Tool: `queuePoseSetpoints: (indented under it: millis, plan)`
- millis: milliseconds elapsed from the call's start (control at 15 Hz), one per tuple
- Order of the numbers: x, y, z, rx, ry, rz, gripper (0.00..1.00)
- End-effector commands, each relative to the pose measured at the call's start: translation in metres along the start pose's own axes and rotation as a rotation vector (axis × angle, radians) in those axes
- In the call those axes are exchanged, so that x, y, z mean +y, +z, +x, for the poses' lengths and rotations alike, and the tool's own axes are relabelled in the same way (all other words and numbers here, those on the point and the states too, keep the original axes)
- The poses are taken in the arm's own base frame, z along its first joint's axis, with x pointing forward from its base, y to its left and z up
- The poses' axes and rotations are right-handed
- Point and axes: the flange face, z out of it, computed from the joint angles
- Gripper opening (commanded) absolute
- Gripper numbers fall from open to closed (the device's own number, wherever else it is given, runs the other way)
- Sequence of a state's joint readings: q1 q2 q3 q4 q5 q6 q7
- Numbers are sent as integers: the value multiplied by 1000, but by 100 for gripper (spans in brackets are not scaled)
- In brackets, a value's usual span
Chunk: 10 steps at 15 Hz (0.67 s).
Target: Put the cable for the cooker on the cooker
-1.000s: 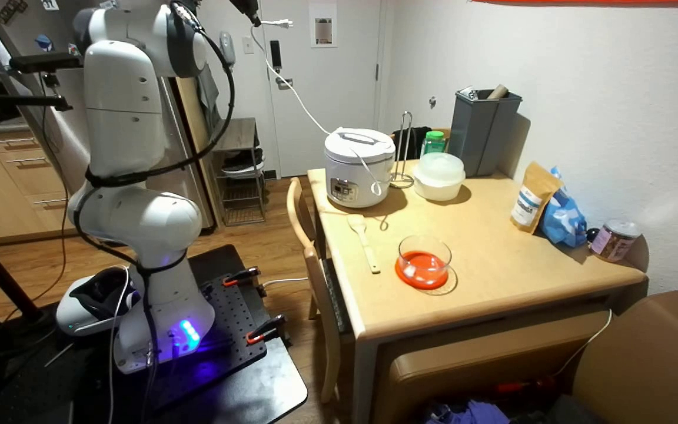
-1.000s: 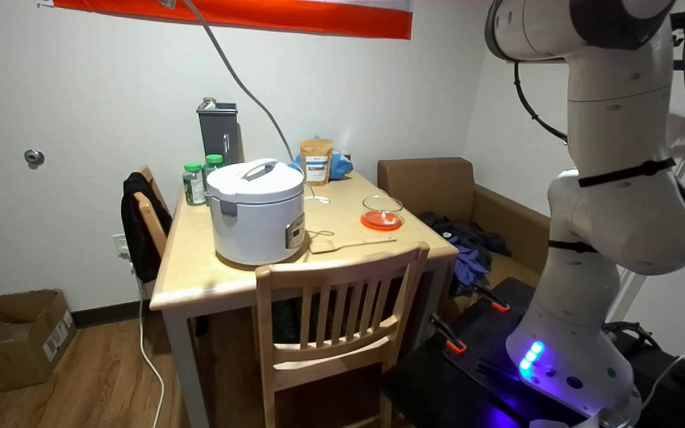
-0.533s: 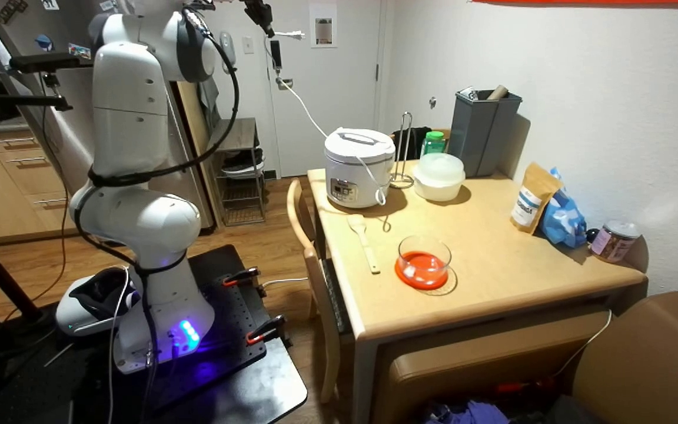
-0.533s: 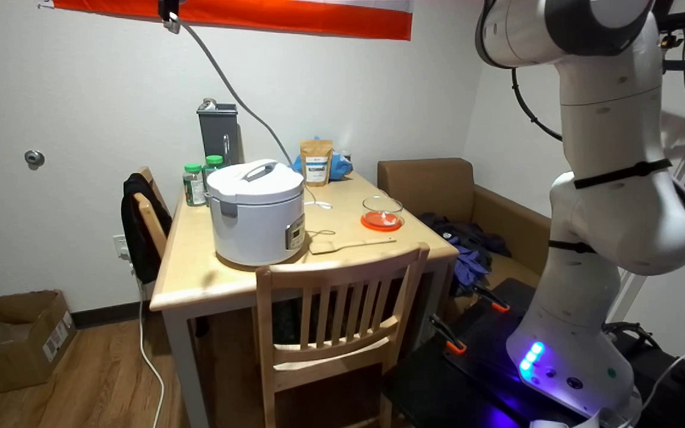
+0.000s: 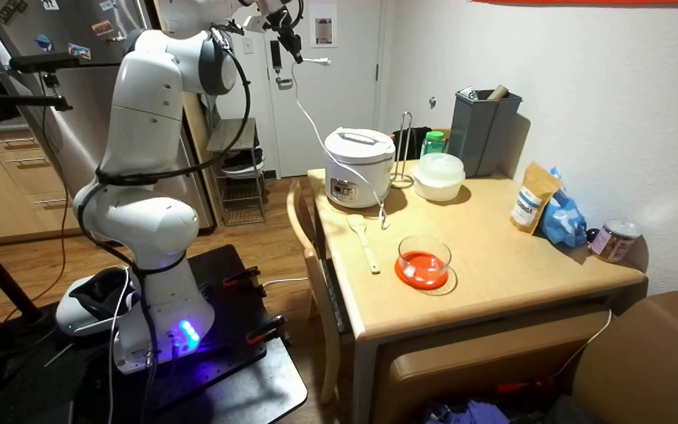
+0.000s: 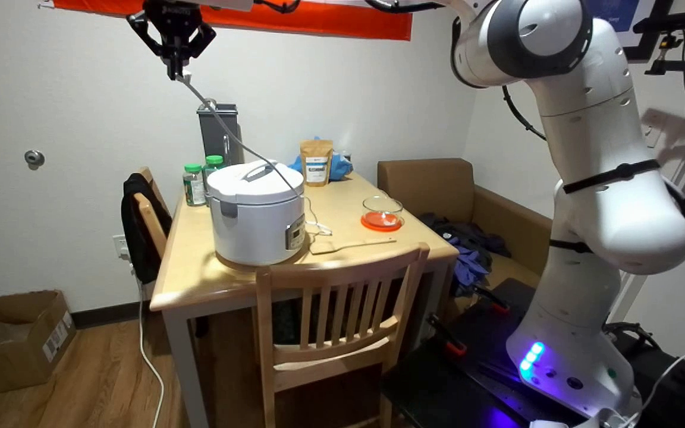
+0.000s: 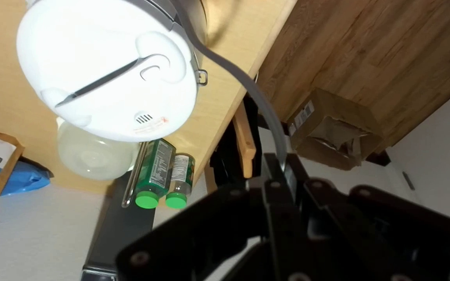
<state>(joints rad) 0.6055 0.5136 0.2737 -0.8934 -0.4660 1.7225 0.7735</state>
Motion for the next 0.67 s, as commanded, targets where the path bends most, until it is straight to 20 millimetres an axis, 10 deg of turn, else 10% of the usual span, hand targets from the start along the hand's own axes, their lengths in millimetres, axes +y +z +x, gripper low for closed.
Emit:
queuePoseSetpoints:
  millis: [0, 600]
  plan:
    - [7, 24, 11, 3, 90, -19, 2]
    - [35, 95, 13, -75, 351, -152, 2]
